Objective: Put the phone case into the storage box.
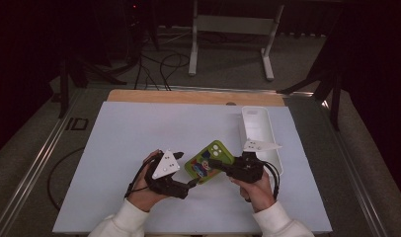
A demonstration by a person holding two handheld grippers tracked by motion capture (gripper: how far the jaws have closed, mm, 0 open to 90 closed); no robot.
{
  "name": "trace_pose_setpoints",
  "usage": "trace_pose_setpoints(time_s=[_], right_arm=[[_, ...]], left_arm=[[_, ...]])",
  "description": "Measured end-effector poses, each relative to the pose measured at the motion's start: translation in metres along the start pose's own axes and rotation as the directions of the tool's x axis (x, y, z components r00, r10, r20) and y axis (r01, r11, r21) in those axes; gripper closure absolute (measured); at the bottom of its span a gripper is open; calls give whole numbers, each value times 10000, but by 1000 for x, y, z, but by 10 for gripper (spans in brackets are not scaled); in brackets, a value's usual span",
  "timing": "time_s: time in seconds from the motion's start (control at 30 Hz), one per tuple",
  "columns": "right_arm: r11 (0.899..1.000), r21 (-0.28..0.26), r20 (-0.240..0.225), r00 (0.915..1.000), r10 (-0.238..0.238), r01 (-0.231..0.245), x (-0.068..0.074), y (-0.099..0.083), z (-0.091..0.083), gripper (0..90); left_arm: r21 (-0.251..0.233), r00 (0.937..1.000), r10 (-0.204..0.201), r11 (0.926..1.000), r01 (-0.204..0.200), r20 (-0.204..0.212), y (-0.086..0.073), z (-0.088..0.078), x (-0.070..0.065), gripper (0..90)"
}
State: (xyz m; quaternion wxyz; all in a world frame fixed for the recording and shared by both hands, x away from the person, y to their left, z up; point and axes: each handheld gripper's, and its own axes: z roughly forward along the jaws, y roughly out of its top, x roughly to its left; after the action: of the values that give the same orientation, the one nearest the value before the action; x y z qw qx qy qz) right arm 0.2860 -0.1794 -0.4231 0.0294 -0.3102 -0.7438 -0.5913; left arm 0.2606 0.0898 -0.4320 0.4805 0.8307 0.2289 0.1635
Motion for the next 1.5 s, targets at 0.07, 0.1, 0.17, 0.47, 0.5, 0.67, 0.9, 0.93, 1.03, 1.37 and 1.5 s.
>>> trace_pose_setpoints(time_s=[0.07, 0.1, 0.17, 0.47, 0.5, 0.67, 0.9, 0.93, 1.03, 1.37, 1.5], right_arm=[[10000, 12, -22, 10000, -62, 62, 0, 0, 0, 873], [10000, 34, -24, 10000, -85, 85, 1, 1, -1, 873], [9999, 36, -58, 9999, -141, 141, 1, 1, -1, 873], [9987, 195, -276, 9985, -465, 471, 2, 4, -3, 874], [9985, 210, -316, 9983, -495, 502, 3, 4, -3, 874], [9974, 252, -507, 9965, -664, 678, 3, 5, -4, 874], [9956, 366, -832, 9931, -828, 860, 6, 6, -3, 874], [9951, 384, -863, 9925, -871, 906, 6, 6, -2, 874], [9934, 451, -1065, 9893, -999, 1052, 7, 7, -1, 874], [9888, 535, -1430, 9810, -1308, 1397, 11, 7, 0, 875], [9878, 533, -1477, 9795, -1373, 1465, 10, 7, -1, 875]], left_arm=[[5, 10000, -45, 10000, 45, 60, 0, 0, 1, 115], [-9, 9999, -80, 10000, 80, 105, 0, 0, 1, 120], [-15, 9997, -115, 9999, 115, 208, 0, 0, 2, 128], [-14, 9971, -408, 9992, 410, 646, -3, 1, 5, 152], [-16, 9968, -436, 9990, 438, 677, -3, 1, 6, 153], [71, 9939, -509, 9987, 505, 978, -5, 3, 7, 155], [14, 9884, -622, 9980, 626, 1382, -6, 3, 8, 196], [17, 9869, -618, 9981, 623, 1489, -6, 3, 9, 205], [-20, 9834, -622, 9980, 634, 1706, -7, 4, 9, 233], [-33, 9669, -538, 9984, 564, 2493, -11, 6, 10, 365], [37, 9629, -458, 9989, 465, 2658, -12, 7, 10, 436]])
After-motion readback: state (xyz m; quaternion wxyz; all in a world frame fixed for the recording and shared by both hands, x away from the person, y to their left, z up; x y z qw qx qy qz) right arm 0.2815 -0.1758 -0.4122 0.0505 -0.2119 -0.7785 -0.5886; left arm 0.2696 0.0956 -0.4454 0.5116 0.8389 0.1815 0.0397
